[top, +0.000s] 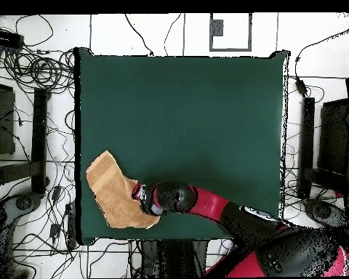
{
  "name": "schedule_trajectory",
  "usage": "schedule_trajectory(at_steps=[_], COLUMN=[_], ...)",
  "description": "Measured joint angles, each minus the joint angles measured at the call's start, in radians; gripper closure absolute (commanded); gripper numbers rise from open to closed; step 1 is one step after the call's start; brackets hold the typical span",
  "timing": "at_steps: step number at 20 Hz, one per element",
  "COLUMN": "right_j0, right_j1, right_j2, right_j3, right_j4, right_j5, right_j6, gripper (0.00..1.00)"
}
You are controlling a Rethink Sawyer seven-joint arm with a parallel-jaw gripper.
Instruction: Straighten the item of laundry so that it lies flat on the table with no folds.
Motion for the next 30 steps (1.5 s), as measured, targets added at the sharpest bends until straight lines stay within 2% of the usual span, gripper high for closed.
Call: schedule_trajectory(at_steps=[11, 30], right_j0=[-0.004, -0.076], right_j1=[-0.003, -0.003], right_j2=[0.000, -0.001], right_j3=[0.004, 0.009], right_j4=[0.000, -0.001], right_j5=[-0.005, -0.005], right_j6=[0.000, 0.000], gripper=[0.00, 0.00])
